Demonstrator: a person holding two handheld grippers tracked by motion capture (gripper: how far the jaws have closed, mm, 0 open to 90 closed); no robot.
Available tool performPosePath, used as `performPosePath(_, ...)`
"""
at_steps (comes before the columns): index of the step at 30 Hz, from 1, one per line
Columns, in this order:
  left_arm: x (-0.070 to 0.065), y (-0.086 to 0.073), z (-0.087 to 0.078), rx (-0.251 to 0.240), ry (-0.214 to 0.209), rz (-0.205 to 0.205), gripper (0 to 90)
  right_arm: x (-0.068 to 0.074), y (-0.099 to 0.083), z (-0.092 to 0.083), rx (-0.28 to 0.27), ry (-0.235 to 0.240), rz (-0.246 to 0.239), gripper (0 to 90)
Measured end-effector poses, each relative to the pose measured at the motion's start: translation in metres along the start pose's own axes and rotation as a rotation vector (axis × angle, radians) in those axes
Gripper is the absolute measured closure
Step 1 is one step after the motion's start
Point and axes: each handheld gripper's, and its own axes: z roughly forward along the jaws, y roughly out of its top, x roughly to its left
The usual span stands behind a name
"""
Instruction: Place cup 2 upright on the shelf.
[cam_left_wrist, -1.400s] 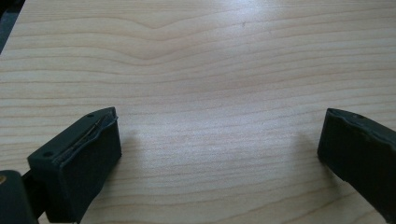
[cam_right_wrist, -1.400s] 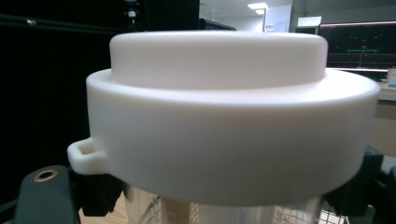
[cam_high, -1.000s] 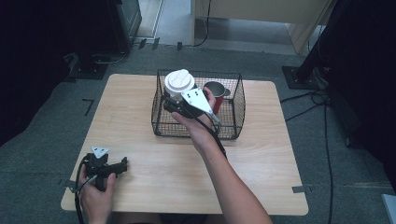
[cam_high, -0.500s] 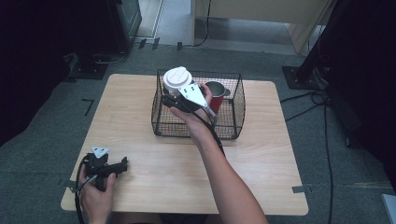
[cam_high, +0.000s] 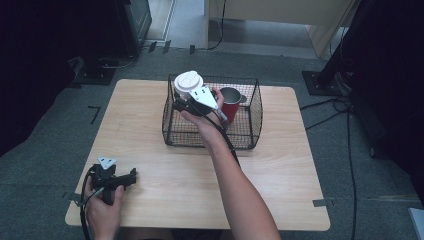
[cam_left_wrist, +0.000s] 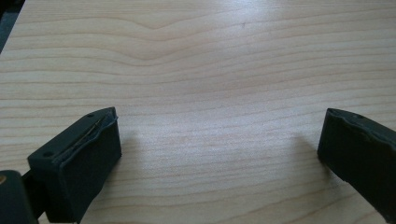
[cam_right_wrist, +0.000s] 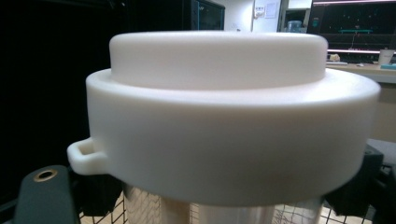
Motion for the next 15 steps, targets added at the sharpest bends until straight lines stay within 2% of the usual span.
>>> performPosePath(15,0.000,0.000,0.000,0.001,0.000,0.001,0.0,-0.009,-0.014,0.020,0.060,-0.042,-0.003,16.2)
